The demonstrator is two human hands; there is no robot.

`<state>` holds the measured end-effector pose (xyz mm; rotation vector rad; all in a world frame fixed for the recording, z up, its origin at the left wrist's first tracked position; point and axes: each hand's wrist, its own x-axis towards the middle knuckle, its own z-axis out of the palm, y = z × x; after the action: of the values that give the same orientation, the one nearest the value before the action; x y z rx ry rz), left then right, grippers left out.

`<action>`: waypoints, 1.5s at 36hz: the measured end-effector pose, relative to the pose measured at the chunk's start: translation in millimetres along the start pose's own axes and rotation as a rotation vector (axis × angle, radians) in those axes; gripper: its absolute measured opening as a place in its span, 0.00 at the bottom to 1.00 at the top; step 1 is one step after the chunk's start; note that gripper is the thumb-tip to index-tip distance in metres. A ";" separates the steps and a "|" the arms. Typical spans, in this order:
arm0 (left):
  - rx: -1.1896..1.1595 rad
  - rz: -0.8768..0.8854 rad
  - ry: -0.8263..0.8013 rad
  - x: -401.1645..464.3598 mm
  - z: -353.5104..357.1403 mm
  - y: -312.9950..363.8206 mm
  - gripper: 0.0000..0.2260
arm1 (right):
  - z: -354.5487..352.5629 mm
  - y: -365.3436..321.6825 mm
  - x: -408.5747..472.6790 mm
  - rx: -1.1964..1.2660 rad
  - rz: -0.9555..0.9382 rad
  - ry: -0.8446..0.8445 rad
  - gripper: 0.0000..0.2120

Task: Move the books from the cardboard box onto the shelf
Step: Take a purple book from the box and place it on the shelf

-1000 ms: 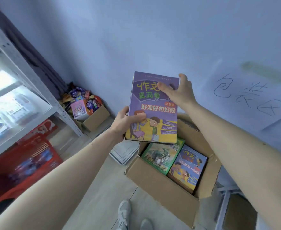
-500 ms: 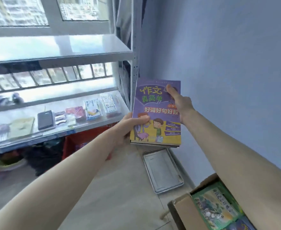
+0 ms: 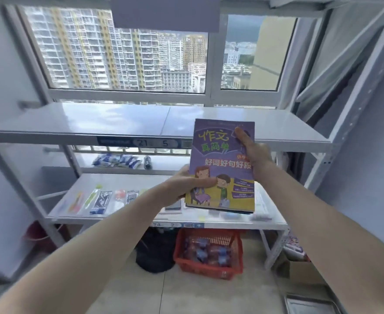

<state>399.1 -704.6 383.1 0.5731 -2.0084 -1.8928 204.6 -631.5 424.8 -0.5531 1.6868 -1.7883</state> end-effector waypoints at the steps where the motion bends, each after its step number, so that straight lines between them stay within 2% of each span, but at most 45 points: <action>1: 0.008 0.011 0.020 -1.9 -18.2 0.7 0.14 | 20.7 -1.5 6.4 -0.007 0.004 -0.019 0.27; 5: 0.074 0.028 0.107 -4.7 -89.9 4.6 0.20 | 100.6 -9.3 33.6 -0.048 -0.018 -0.079 0.29; 10: 0.081 0.058 0.203 -1.5 -178.2 5.8 0.14 | 193.2 -15.3 67.4 -0.041 -0.038 -0.184 0.31; 15: 0.118 0.066 0.293 7.0 -261.0 12.6 0.14 | 282.1 -26.7 101.3 -0.011 -0.082 -0.272 0.33; 20: 0.149 0.090 0.373 13.3 -336.7 17.7 0.15 | 360.7 -36.0 129.7 0.030 -0.098 -0.354 0.26; 25: 0.134 0.120 0.367 9.9 -420.0 14.8 0.18 | 444.1 -31.6 151.4 0.021 -0.126 -0.435 0.25; 31: 0.204 0.142 0.378 7.4 -516.8 12.2 0.21 | 538.2 -24.9 168.5 0.020 -0.182 -0.452 0.31; 38: 0.230 0.174 0.417 -4.1 -632.4 5.4 0.28 | 640.3 -7.6 171.2 0.044 -0.312 -0.432 0.26; 45: 0.224 0.177 0.525 -11.0 -722.6 -16.7 0.36 | 717.1 14.0 167.8 0.040 -0.451 -0.458 0.11; 49: 0.206 0.208 0.569 -11.9 -754.0 -35.4 0.38 | 742.8 28.1 169.9 0.009 -0.485 -0.467 0.13; 54: 0.221 0.218 0.624 -11.7 -779.5 -57.0 0.38 | 763.8 40.0 171.6 0.030 -0.509 -0.518 0.09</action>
<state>796.8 -1377.5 381.1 0.8384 -1.7707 -1.1762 599.6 -1308.3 443.4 -1.3946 1.2220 -1.7782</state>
